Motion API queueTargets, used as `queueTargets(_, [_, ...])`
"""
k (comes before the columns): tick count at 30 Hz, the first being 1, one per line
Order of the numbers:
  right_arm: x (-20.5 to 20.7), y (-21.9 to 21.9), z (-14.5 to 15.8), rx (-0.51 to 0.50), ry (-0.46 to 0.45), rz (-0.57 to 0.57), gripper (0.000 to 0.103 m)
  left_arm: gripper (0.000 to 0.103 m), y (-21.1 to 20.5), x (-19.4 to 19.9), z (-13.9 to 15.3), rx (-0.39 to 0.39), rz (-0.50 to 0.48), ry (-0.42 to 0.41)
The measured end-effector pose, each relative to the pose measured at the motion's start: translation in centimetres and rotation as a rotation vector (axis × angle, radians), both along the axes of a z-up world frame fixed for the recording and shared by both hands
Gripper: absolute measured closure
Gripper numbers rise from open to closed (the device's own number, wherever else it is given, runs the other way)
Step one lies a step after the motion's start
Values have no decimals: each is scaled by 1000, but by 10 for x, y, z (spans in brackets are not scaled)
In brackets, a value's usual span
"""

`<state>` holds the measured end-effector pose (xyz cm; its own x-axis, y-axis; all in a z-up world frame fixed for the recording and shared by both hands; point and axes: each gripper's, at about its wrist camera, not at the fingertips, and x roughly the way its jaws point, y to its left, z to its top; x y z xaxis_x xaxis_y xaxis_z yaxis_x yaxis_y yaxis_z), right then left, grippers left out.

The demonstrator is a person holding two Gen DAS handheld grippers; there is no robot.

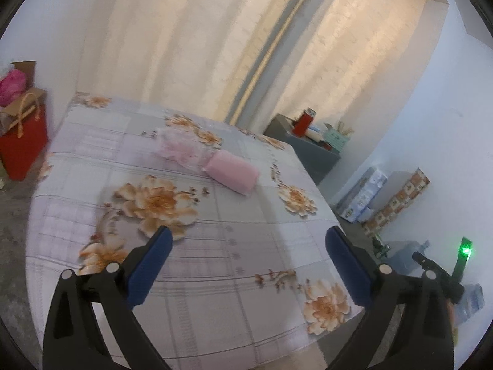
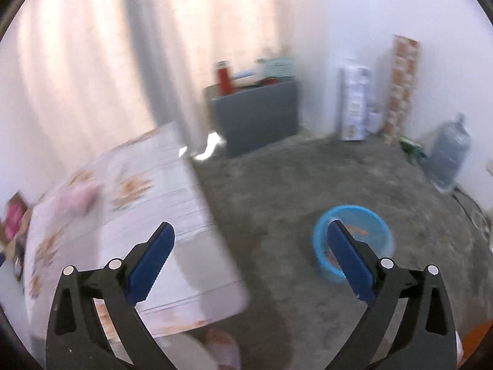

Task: Collect trash
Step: 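Move both tools back toward the table, then grasp the pink-printed cake bag with the left tool while the right tool grasps the pink sponge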

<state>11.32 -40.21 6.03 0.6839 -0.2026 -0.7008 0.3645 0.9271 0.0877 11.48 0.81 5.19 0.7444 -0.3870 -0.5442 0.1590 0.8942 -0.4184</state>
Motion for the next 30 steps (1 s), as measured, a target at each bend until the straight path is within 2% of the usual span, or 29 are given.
queueTargets(3, [22, 59, -8, -22, 18, 126, 8, 5, 5, -2, -8, 37, 18, 5])
queueTargets(5, [39, 100, -21, -44, 56, 218, 8, 6, 7, -2, -18, 108, 54, 21])
queueTargets(8, [62, 151, -44, -41, 126, 336, 8, 6, 1, 5, -35, 228, 49, 63])
queueTargets(10, [77, 181, -59, -57, 179, 393, 8, 5, -2, 12, -46, 297, 47, 99])
queueTargets(12, [84, 201, -69, -78, 208, 429, 8, 5, -3, 18, -55, 373, 60, 97])
queueTargets(14, [94, 219, -76, -101, 243, 451, 8, 5, -2, 23, -61, 405, 63, 98])
queueTargets(19, [108, 238, -79, -148, 281, 493, 8, 5, 20, 36, -65, 310, 79, 118])
queueTargets(23, [126, 235, -65, -92, 256, 554, 8, 5, 38, 58, -42, 246, 70, 75])
queueTargets(26, [153, 237, -53, -62, 221, 605, 8, 5, 47, 91, -18, 204, 38, 46])
queueTargets(30, [199, 246, -56, -30, 264, 710, 8, 5, 47, 156, -9, 153, -49, 94])
